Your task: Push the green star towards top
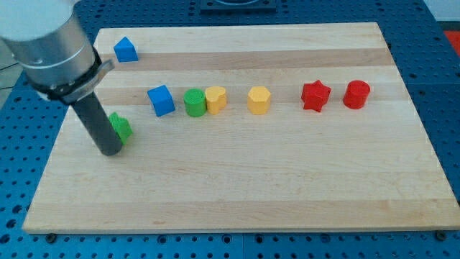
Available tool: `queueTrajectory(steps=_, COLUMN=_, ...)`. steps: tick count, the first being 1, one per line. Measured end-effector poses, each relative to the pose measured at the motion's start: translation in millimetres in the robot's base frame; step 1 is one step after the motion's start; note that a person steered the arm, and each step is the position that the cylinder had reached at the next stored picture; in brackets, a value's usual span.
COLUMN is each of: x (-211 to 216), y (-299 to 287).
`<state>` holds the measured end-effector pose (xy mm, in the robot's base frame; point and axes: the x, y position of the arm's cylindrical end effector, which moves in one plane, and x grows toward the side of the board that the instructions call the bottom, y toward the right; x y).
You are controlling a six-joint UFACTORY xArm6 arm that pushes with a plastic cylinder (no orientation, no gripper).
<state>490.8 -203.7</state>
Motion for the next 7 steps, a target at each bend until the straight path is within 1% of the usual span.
queueTrajectory(steps=1, x=-13.3, y=0.0)
queueTrajectory(steps=2, x=-44.6, y=0.0)
queueTrajectory(steps=5, x=-47.3, y=-16.8)
queueTrajectory(steps=7, x=-61.3, y=-16.8)
